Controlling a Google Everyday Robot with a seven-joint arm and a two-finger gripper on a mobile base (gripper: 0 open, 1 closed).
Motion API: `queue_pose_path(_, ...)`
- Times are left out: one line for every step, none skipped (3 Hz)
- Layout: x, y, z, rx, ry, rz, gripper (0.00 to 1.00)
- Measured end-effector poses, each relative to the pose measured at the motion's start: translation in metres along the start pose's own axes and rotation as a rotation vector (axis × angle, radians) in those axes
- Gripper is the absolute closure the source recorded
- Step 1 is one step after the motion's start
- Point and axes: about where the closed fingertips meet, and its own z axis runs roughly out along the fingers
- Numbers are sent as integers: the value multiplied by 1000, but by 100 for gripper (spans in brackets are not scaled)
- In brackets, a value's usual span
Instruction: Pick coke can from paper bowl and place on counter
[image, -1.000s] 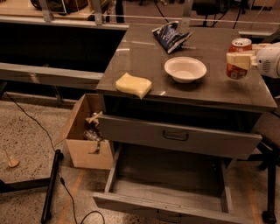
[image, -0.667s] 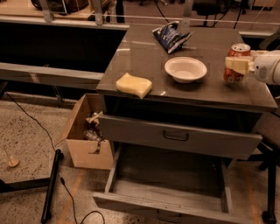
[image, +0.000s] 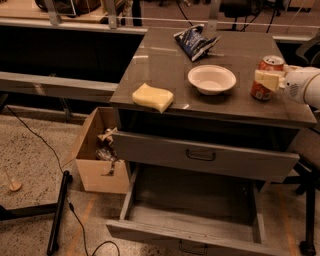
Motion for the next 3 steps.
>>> queue_pose_path(4,1,3,8,-3,8,16)
queue_pose_path(6,-2,-3,33,9,0,0)
queue_pose_path(6,-8,-14,56,23,-7,0)
